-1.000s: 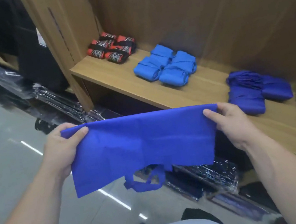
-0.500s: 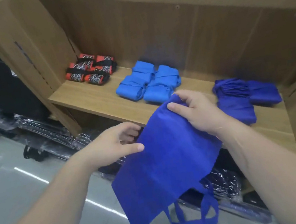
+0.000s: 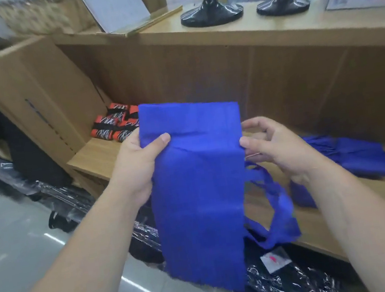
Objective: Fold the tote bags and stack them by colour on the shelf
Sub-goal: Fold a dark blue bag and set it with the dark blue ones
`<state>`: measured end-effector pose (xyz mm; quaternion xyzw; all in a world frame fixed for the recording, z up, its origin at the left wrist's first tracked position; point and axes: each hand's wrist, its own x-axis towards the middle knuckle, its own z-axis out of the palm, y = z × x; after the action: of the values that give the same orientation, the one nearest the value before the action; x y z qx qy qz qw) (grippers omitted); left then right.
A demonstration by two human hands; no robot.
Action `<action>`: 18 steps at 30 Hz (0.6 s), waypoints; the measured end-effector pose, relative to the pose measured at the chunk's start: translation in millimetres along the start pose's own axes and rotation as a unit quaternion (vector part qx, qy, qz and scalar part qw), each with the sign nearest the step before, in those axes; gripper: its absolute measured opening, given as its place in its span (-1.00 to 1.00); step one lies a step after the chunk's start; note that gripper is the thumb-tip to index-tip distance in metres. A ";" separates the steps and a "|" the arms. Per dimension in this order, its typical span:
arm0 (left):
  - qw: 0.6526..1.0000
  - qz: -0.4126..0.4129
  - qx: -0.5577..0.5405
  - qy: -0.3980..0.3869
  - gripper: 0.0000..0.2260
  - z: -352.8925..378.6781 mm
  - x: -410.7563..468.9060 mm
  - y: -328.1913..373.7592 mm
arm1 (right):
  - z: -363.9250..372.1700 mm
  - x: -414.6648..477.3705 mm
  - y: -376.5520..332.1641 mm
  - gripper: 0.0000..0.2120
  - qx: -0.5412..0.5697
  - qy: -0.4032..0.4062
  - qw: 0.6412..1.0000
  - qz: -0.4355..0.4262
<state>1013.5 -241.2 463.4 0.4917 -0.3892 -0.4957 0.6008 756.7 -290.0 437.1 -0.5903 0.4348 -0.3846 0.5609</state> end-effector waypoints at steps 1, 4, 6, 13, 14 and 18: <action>0.999 0.006 -0.039 0.024 -0.81 0.3 6.2 0.9 | -1.4 5.0 2.3 -0.23 0.018 -0.009 1.000 0.004; 0.983 0.018 -0.154 0.100 -0.82 0.9 24.1 -4.7 | 8.0 10.0 6.5 -0.44 0.040 -0.058 0.998 0.009; 0.966 0.013 -0.193 0.171 -0.83 -3.8 37.1 -16.9 | 17.3 17.0 7.2 -0.79 0.005 0.043 0.999 -0.018; 0.896 -0.063 -0.233 0.373 -0.79 -41.1 79.7 -77.5 | 4.8 36.2 -0.8 -0.67 -0.336 0.331 0.862 -0.186; 0.892 -0.071 -0.234 0.379 -0.77 -43.5 82.0 -84.8 | 11.7 35.3 2.7 -0.69 -0.386 0.297 0.852 -0.194; 0.914 -0.149 -0.207 0.315 -0.86 -58.1 76.3 -105.7 | 53.1 30.8 55.1 -0.53 -0.450 0.114 0.882 -0.079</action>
<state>1062.2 -306.6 346.3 0.5394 0.0098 -0.4685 0.6996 812.3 -301.3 377.2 -0.7635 0.5741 -0.2553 0.1492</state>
